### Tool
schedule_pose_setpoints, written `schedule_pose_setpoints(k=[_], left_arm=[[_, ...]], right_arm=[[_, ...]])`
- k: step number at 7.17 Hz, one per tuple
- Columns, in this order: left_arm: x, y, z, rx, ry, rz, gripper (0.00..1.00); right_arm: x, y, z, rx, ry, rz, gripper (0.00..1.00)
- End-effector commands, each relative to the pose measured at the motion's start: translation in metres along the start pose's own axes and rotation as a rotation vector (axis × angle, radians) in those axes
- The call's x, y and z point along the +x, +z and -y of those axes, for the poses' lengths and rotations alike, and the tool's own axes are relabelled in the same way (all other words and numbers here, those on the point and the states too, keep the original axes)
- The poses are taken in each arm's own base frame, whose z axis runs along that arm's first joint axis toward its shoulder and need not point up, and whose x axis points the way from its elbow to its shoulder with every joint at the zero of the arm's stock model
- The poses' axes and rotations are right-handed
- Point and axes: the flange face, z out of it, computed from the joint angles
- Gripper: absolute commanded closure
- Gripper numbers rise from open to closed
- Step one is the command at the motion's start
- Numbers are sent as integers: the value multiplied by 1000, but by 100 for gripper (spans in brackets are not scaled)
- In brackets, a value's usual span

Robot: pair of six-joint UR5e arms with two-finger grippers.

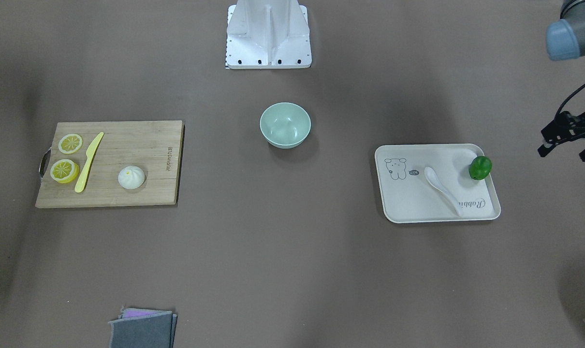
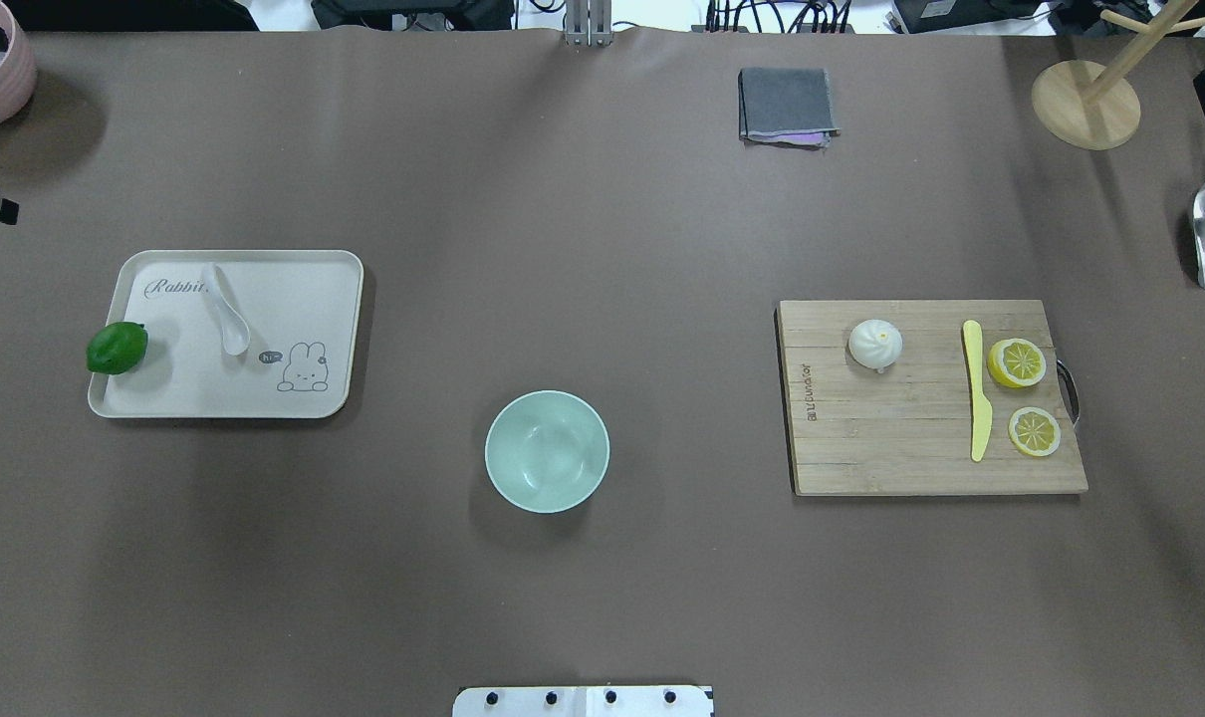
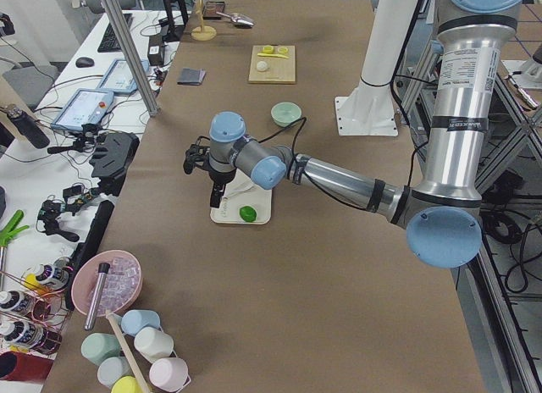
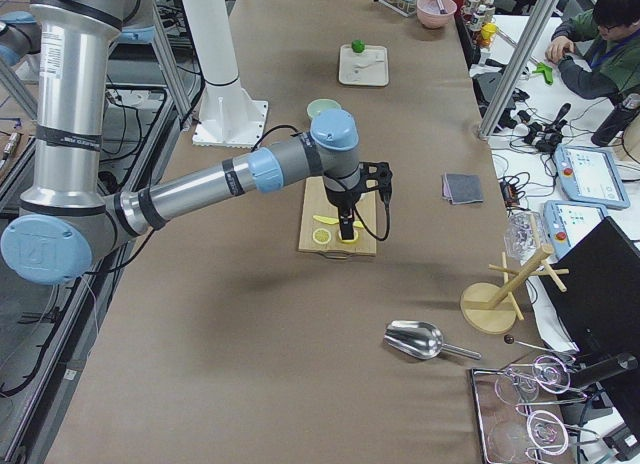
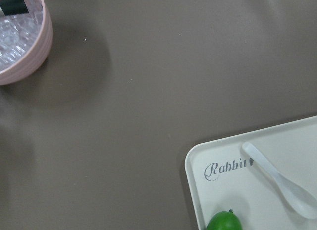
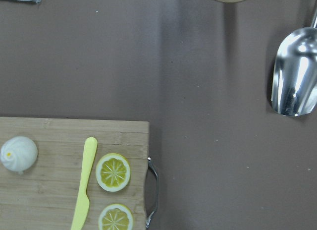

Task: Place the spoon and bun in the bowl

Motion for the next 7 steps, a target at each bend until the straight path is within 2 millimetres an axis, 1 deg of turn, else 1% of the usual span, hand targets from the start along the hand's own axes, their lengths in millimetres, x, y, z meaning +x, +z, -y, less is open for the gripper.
schedule_pose_setpoints(k=[1, 2, 3, 4, 5, 6, 7], left_arm=[[43, 47, -4, 5, -137, -5, 2], [68, 76, -9, 7, -151, 8, 2], [79, 94, -3, 7, -188, 3, 3], [87, 113, -1, 22, -225, -3, 5], [95, 133, -3, 40, -258, 9, 7], [103, 141, -5, 35, -278, 5, 7], [119, 154, -7, 47, -320, 13, 11]], right_arm=[[-73, 37, 3, 31, 113, -17, 2], [-105, 51, 3, 52, 158, -36, 2], [-126, 63, 1, 67, 184, -49, 2], [-141, 68, -1, 80, 195, -52, 2], [-144, 70, -1, 83, 192, -55, 2], [-145, 70, -1, 89, 189, -59, 2], [-145, 70, -1, 93, 188, -62, 2]])
